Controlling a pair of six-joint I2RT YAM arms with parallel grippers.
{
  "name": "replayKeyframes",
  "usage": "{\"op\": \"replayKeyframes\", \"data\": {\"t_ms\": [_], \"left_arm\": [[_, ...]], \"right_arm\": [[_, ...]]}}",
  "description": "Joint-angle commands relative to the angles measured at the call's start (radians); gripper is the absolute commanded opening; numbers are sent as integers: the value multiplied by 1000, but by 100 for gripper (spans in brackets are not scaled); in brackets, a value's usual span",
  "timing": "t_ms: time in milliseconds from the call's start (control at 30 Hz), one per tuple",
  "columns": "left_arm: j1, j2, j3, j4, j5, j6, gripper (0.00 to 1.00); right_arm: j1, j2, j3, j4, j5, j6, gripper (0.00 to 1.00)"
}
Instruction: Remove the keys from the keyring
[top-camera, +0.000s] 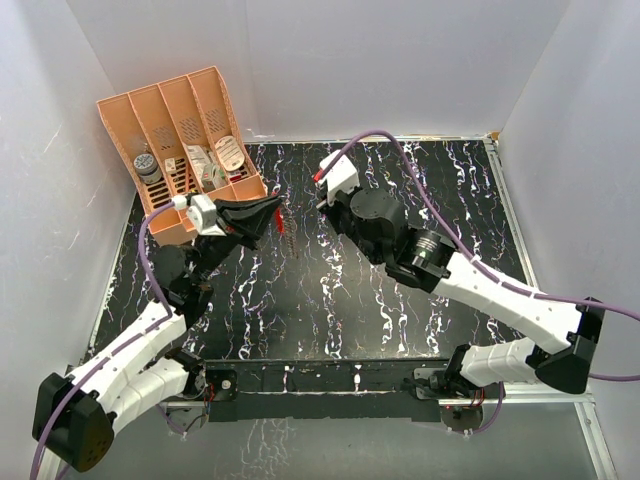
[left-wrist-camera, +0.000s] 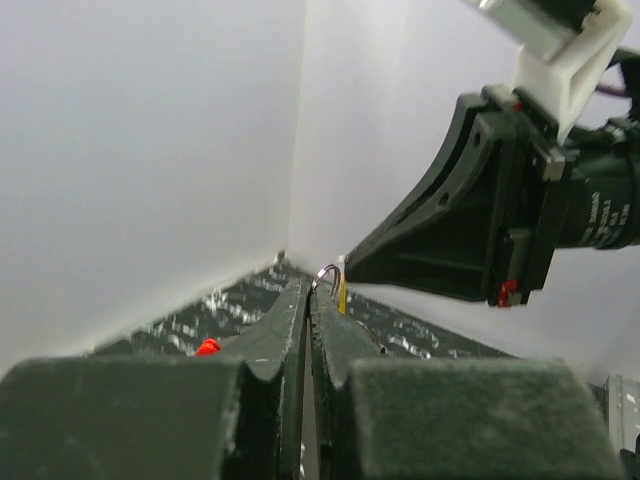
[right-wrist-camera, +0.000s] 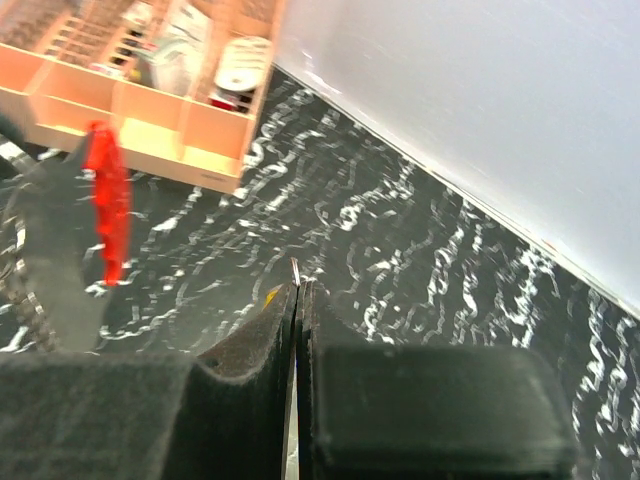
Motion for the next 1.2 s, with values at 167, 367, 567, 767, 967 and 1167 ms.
{"op": "replayKeyframes", "data": {"t_ms": [167,367,567,767,967,1167], "left_arm": [[1,70,-9,-269,-135,-22,0],[-16,146,-12,-397,-221,-61,0],[-28,218,-40,-422,-269,-78,0],[-45,273,-54,-452,-295,-127,0],[-52,337,-61,-445,-332,-130,0],[-52,498,-16,-344,-361,-80,0]], "right_arm": [[-288,34,-79,100,-78,163,0],[-399,80,-149,83,-151,243,0],[-433,97,-239,73,-193,329,0],[-451,113,-289,26,-243,411,0],[-454,145,-343,13,-272,458,0],[-470,219,-354,17,-264,478,0]]}}
